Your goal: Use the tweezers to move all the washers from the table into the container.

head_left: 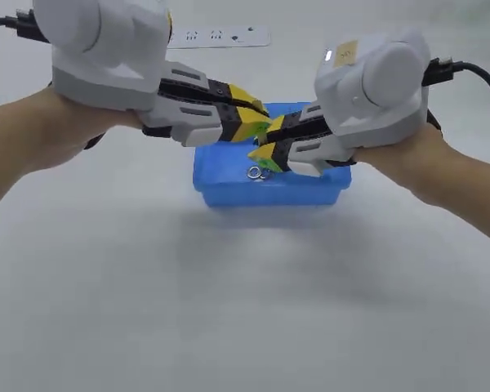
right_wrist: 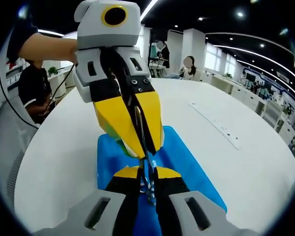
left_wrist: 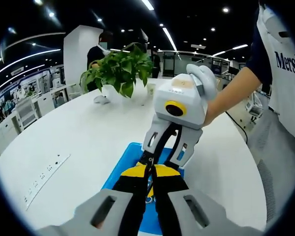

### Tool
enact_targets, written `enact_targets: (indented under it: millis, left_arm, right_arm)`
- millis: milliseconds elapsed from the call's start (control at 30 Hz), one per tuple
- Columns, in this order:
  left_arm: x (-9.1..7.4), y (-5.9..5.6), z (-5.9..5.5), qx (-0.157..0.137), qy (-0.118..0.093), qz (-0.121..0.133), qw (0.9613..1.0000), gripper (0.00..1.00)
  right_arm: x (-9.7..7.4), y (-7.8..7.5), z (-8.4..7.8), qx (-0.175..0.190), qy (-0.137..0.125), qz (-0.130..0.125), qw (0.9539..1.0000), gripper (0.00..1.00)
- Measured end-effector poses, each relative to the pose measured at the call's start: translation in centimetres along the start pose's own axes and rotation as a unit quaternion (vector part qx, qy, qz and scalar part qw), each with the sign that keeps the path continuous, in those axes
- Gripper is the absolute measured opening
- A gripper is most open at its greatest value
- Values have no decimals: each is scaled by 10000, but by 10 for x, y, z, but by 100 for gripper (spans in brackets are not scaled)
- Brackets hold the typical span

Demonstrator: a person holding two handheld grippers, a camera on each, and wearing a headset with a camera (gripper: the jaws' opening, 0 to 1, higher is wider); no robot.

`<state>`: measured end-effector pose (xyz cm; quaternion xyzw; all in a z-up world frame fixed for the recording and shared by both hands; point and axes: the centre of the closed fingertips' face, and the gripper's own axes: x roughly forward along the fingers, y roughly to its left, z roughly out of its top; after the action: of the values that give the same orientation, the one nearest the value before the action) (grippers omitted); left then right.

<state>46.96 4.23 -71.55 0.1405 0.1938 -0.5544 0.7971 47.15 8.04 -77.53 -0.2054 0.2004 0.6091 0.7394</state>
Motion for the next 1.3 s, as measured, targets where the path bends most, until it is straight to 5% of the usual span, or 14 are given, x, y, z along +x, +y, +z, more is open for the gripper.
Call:
enact_targets:
  millis: [433,1033,1300]
  left_arm:
    - [-12,-12,8,263,-3,-130,9996,7]
    - [-33,-56,46,703,-341,-572,9953,6]
    - [-36,-70,50,684,-417,-679,9945,6]
  right_arm:
    - [-8,7,5,-58,-12,83,9999,13]
    - [-52,36,22,-69,-275,578,9979,15]
    - [-69,52,22,-150,-204,725,9970,12]
